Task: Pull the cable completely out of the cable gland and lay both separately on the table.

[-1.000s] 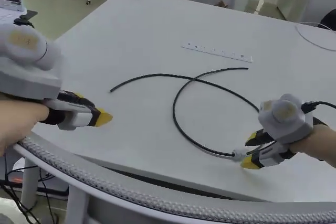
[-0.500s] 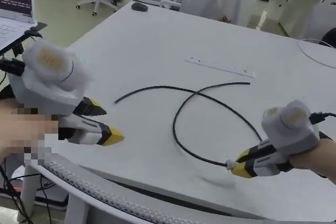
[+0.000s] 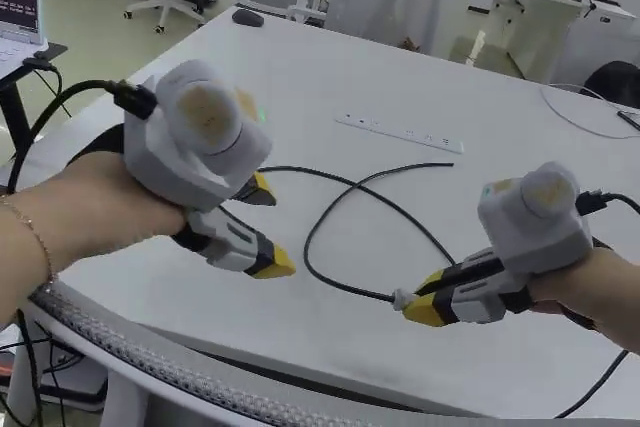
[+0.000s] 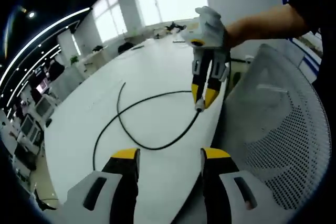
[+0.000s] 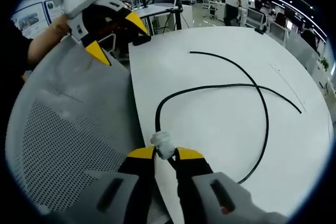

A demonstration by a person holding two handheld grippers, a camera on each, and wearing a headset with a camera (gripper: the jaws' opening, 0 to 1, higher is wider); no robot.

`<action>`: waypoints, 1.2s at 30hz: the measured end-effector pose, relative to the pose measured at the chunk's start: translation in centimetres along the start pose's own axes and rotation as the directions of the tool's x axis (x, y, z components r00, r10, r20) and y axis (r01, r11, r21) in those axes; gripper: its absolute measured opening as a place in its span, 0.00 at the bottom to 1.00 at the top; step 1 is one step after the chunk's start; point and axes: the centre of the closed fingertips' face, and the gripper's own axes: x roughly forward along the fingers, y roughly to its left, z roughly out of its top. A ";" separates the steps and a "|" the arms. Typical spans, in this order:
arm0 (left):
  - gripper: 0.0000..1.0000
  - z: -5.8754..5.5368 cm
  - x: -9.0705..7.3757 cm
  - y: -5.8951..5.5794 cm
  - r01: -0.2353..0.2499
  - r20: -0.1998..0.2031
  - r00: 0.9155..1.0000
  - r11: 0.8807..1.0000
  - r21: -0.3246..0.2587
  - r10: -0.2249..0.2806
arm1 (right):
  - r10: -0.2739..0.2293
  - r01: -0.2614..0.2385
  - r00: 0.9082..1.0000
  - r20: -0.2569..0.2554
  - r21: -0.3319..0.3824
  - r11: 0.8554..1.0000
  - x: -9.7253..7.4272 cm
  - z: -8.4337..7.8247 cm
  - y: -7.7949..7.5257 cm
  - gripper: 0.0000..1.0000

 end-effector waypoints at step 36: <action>0.19 0.5 4.3 -5.6 0.150 -0.038 0.988 0.879 0.452 -0.149 | 0.102 -0.118 0.972 0.210 0.065 0.991 1.2 6.0 5.4 0.14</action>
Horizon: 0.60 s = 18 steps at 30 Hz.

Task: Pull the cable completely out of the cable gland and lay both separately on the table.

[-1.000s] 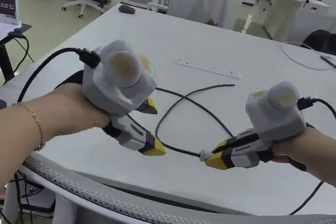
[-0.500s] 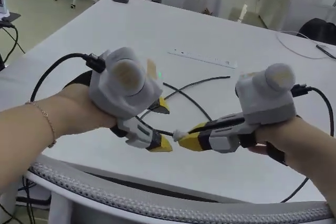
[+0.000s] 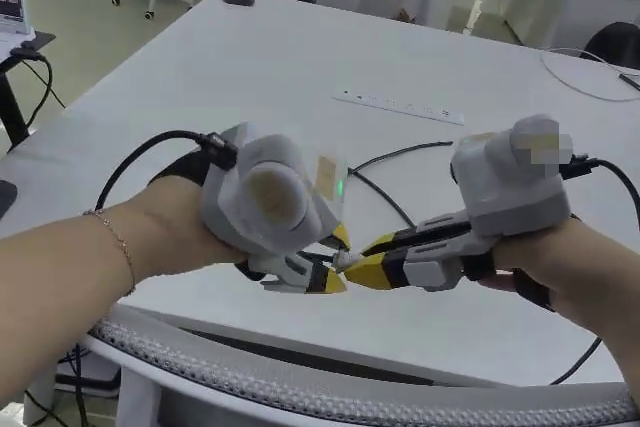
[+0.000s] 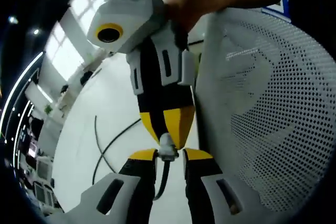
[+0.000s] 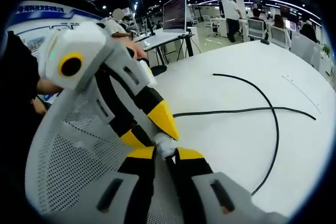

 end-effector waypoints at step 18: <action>0.15 -1.7 0.3 -0.8 0.081 -0.037 0.995 0.979 -0.186 -0.089 | -0.157 0.081 0.980 -0.121 -0.481 0.873 1.9 -0.8 0.0 0.11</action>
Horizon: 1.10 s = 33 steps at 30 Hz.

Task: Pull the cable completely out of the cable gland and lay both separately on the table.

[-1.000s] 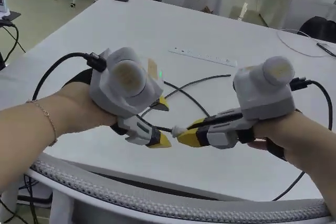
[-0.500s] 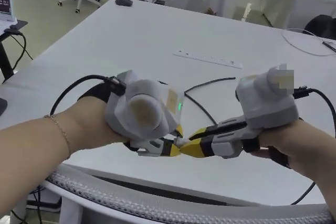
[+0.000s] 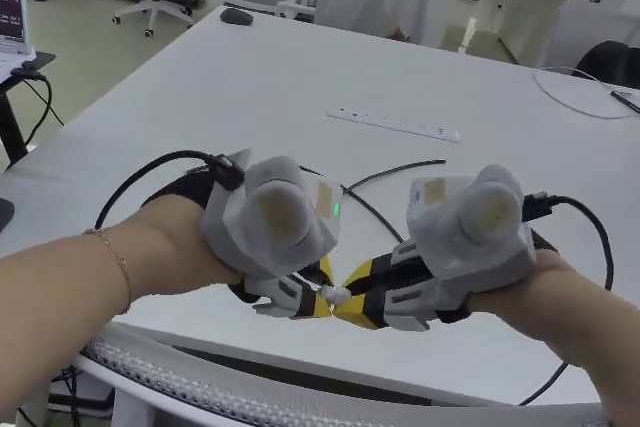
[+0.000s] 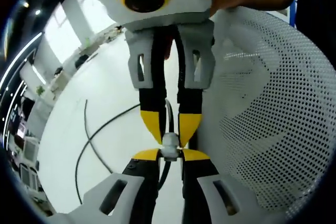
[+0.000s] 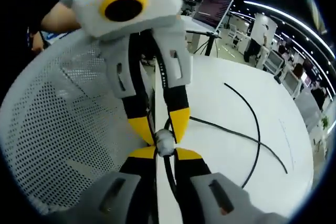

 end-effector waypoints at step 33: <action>0.16 0.6 0.0 1.1 -0.140 -0.085 0.977 0.888 0.439 0.196 | -0.023 -0.002 0.997 0.074 0.314 0.949 -0.7 0.3 -1.3 0.13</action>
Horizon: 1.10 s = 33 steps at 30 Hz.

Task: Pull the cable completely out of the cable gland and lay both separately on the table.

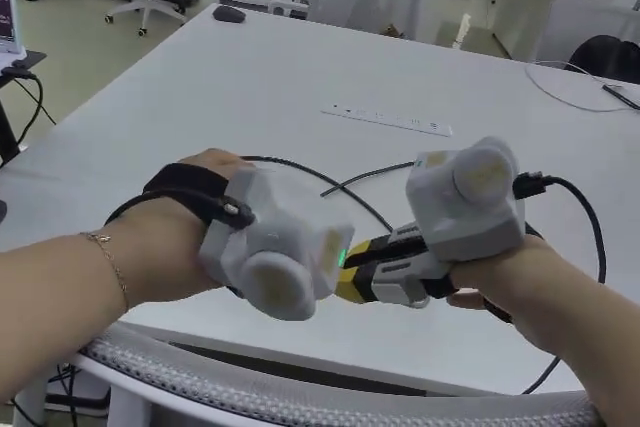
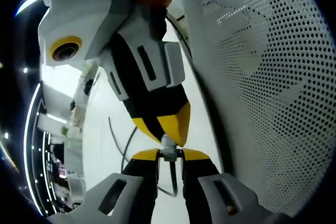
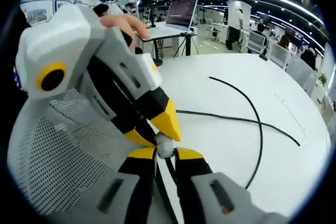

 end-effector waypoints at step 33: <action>0.16 -1.3 0.1 0.4 0.050 0.048 0.998 0.959 -0.280 -0.038 | -0.089 0.088 0.996 0.003 -0.194 0.977 0.1 0.9 -0.8 0.20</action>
